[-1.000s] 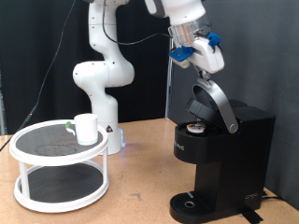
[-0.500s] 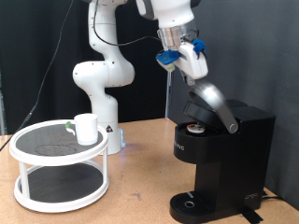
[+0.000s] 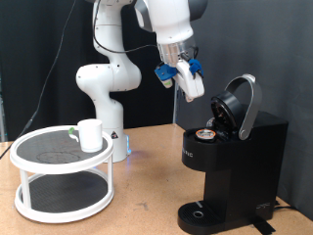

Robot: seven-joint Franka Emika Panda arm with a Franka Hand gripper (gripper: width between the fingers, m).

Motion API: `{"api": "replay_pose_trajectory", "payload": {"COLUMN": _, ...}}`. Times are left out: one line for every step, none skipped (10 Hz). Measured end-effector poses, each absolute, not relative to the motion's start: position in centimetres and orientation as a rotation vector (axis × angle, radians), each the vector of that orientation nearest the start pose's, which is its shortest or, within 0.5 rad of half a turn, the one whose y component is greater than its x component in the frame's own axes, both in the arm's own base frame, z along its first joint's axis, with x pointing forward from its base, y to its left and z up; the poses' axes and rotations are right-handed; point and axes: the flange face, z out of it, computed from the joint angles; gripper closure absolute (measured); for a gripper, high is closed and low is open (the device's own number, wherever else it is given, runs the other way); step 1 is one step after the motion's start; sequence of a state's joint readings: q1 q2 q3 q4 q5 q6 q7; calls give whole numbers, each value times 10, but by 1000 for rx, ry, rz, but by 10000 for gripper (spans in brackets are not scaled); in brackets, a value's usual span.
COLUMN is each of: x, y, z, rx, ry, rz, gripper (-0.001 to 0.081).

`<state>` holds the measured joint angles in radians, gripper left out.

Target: Make a cup of coffee with the keurig machine

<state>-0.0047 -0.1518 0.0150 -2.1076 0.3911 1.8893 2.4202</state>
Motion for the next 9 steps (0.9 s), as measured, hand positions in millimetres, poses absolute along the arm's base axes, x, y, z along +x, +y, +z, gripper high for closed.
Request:
{"api": "replay_pose_trajectory", "payload": {"x": 504, "y": 35, "z": 488, "rx": -896, "ry": 2833, "rz": 618, "gripper": 806}}
{"api": "replay_pose_trajectory", "payload": {"x": 505, "y": 38, "z": 497, "rx": -913, "ry": 2757, "rz": 684, "gripper": 806}}
{"api": "replay_pose_trajectory", "payload": {"x": 508, "y": 45, "z": 509, "rx": -929, "ry": 2667, "rz": 742, "gripper": 806}}
{"api": "replay_pose_trajectory", "payload": {"x": 511, "y": 54, "z": 522, "rx": -945, "ry": 2589, "rz": 791, "gripper": 806}}
{"api": "replay_pose_trajectory", "payload": {"x": 514, "y": 64, "z": 532, "rx": -959, "ry": 2539, "rz": 821, "gripper": 806}}
{"api": "replay_pose_trajectory", "payload": {"x": 516, "y": 74, "z": 541, "rx": -975, "ry": 2511, "rz": 833, "gripper": 806}}
{"api": "replay_pose_trajectory", "payload": {"x": 518, "y": 87, "z": 549, "rx": -1003, "ry": 2494, "rz": 829, "gripper": 806}}
{"api": "replay_pose_trajectory", "payload": {"x": 519, "y": 101, "z": 556, "rx": -1035, "ry": 2480, "rz": 823, "gripper": 806}}
{"api": "replay_pose_trajectory", "payload": {"x": 519, "y": 115, "z": 562, "rx": -1058, "ry": 2476, "rz": 817, "gripper": 806}}
